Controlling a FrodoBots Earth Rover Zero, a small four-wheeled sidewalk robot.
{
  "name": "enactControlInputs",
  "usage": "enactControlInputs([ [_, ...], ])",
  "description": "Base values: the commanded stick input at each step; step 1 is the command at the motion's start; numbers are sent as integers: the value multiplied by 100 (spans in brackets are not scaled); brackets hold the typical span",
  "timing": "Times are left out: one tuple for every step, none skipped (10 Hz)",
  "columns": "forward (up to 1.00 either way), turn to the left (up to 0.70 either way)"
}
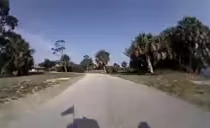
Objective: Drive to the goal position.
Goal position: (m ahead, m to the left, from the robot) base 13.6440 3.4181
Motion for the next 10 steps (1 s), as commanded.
enactControlInputs([
  [100,3],
  [100,3],
  [100,3],
  [100,3],
  [100,3],
  [100,3],
  [100,3],
  [100,3],
  [100,13],
  [100,23],
])
